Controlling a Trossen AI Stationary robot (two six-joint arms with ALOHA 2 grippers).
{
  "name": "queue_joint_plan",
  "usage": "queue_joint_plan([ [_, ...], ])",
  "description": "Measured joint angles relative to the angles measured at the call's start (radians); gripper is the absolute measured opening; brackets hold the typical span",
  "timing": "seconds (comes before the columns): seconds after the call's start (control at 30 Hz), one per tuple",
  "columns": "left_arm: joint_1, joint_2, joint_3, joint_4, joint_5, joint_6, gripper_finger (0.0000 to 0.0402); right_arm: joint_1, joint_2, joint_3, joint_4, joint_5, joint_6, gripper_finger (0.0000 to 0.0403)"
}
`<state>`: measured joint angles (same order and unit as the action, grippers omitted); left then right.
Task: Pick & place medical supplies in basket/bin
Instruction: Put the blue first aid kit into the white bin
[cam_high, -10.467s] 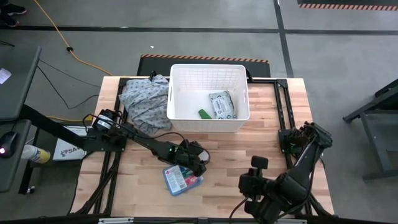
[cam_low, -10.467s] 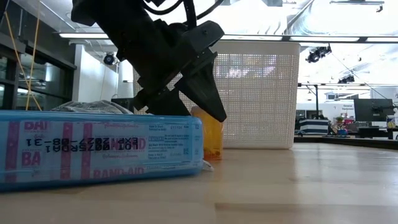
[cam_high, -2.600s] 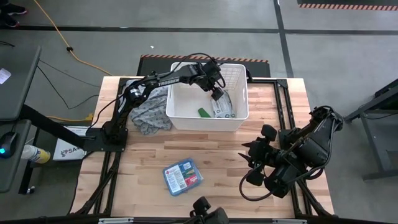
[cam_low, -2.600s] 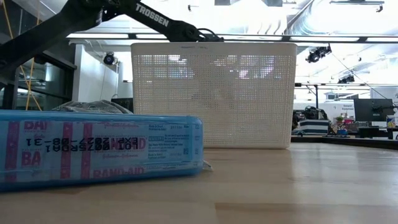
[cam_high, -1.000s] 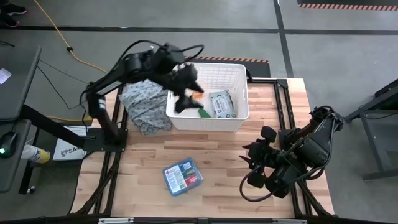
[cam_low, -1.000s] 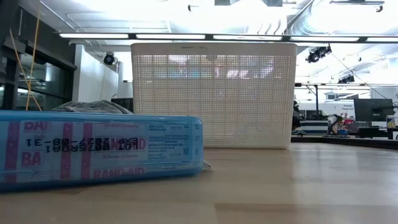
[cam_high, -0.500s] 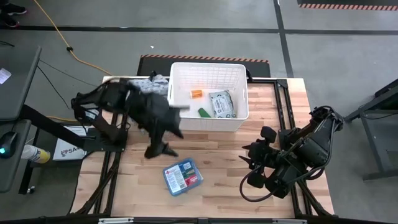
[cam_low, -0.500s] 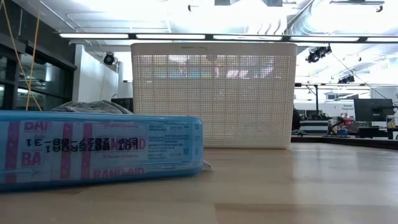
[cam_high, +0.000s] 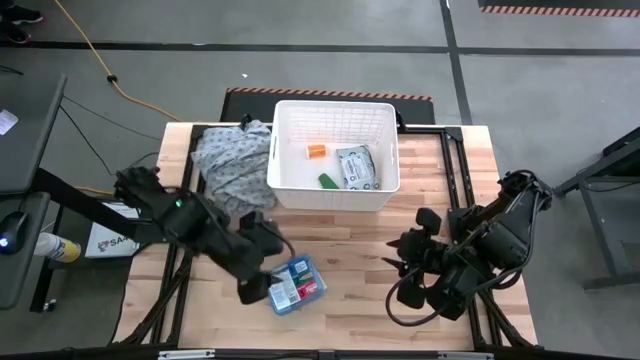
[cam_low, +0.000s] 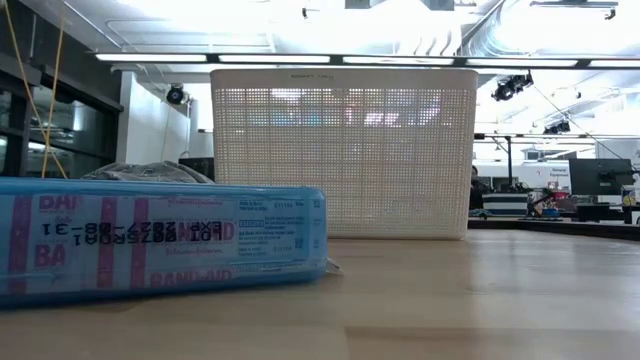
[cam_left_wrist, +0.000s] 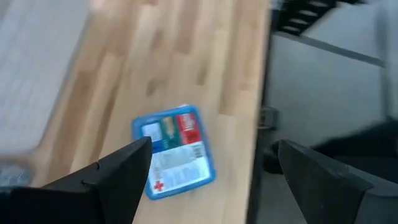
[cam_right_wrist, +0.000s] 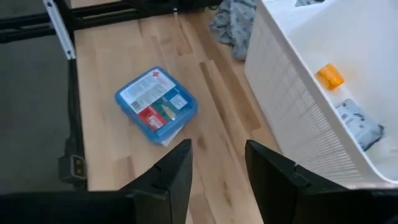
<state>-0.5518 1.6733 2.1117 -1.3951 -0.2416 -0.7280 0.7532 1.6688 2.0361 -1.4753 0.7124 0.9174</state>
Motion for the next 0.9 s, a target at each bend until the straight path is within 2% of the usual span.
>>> queue_joint_plan([
  [0.13,-0.044,0.0,-0.09,-0.009,-0.056,-0.136,0.0381,0.0,-0.001,-0.048,0.032,-0.017,0.023,0.014],
  [0.4,-0.093,0.0,-0.311,-0.021,-0.14,-0.391,0.0381,0.0,0.0,-0.266,0.208,-0.057,0.028,0.014],
  [0.53,-0.093,0.0,-0.417,-0.014,-0.139,-0.501,0.0381,-0.001,0.0,-0.374,0.329,-0.095,0.038,0.014],
  [0.9,-0.093,0.0,-0.674,0.115,-0.132,-0.679,0.0381,-0.001,0.0,-0.583,0.444,-0.124,0.297,0.014],
])
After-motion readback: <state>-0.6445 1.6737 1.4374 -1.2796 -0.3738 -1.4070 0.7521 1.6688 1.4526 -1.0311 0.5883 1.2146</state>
